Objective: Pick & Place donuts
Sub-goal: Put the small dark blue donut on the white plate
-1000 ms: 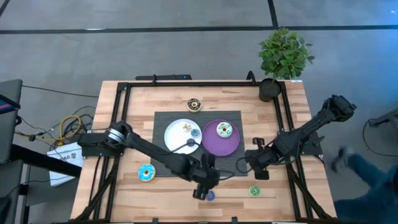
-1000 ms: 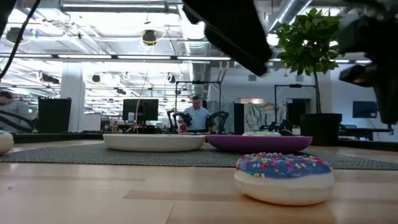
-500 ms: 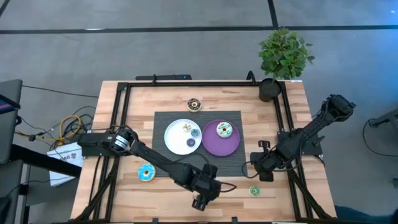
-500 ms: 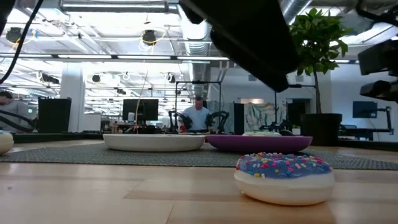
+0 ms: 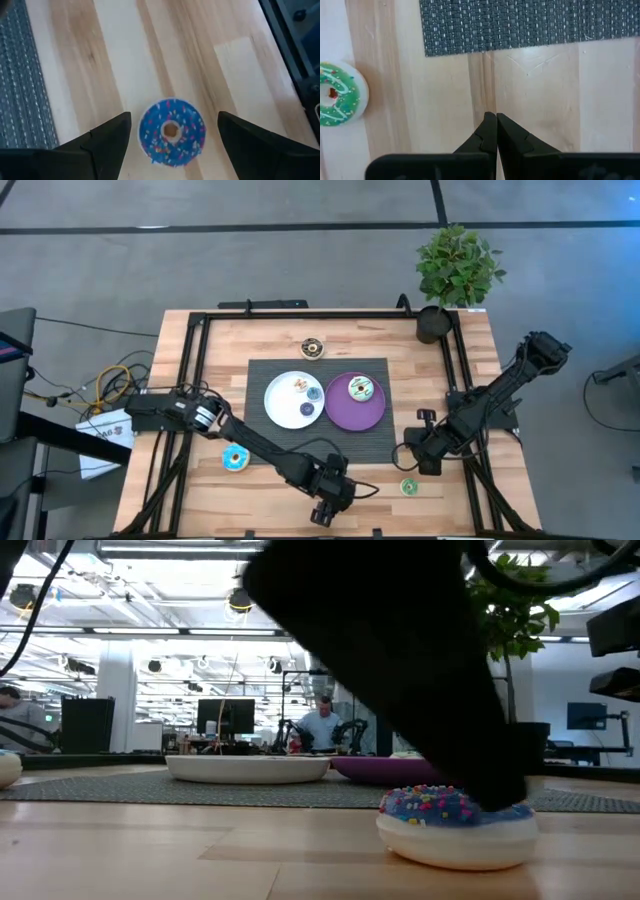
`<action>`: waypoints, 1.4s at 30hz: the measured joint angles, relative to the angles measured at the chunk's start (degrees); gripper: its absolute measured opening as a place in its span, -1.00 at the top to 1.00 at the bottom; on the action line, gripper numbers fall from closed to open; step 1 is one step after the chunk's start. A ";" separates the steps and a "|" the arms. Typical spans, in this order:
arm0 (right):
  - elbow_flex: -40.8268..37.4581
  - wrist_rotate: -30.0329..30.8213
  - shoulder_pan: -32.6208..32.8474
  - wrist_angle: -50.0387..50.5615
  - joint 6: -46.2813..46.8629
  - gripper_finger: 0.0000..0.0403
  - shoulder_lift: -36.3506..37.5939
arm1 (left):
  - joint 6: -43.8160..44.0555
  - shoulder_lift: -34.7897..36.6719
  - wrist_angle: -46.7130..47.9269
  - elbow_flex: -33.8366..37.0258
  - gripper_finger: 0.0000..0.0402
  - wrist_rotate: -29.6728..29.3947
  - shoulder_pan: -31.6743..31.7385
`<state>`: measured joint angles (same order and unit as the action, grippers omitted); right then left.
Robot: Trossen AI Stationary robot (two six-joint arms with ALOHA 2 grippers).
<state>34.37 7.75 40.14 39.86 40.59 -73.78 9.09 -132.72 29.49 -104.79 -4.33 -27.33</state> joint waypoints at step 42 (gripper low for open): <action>0.02 0.28 -0.11 -0.32 -0.02 1.00 0.00 | -1.77 -1.51 15.24 -6.68 -0.02 4.78 6.79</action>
<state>34.39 8.03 40.03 39.54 40.57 -73.78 7.31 -134.23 44.74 -111.48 0.45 -20.54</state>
